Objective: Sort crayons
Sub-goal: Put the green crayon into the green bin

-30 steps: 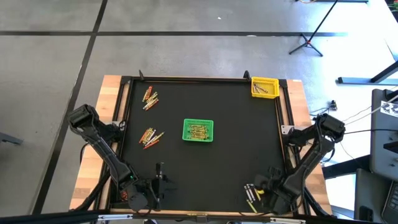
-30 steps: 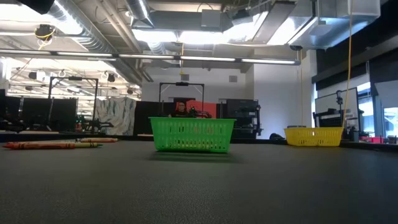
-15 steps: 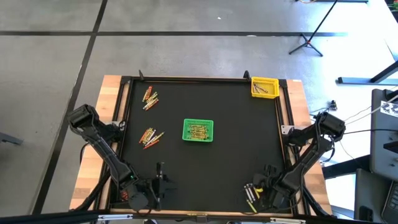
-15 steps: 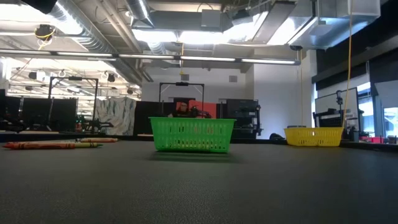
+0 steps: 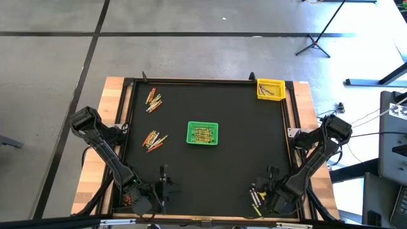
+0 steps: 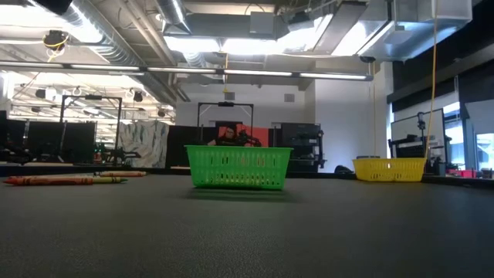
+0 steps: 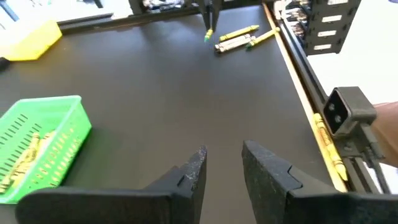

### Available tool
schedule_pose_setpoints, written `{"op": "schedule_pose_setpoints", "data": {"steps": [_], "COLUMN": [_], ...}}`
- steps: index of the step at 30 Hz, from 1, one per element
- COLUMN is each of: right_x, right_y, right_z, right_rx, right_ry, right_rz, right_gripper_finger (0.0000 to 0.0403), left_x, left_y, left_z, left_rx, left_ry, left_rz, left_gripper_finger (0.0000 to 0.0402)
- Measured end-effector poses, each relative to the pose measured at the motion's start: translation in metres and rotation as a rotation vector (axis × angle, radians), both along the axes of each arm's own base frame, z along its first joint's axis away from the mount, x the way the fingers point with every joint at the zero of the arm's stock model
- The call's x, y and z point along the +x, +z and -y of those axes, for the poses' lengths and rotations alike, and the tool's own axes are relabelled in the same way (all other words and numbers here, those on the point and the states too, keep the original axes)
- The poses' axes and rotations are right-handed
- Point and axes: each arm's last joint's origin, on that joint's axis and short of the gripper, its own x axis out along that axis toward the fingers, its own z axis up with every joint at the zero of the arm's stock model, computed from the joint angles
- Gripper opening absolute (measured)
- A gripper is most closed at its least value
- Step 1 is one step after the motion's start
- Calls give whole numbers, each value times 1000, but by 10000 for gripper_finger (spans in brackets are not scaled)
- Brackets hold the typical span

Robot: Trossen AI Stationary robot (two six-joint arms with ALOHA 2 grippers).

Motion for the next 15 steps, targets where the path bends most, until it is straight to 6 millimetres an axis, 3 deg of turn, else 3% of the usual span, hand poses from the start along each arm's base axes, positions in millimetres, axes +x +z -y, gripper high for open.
{"op": "schedule_pose_setpoints", "data": {"steps": [5,15], "right_x": [29,97], "right_y": [12,19], "right_z": [13,71], "right_rx": [-89,-265], "right_ry": [41,105], "right_rz": [113,282], "right_gripper_finger": [7,13], "left_x": [8,47], "left_y": [2,-6], "left_z": [-8,-50], "left_rx": [34,43], "left_ry": [78,140], "left_rz": [47,-41], "left_gripper_finger": [88,88]}}
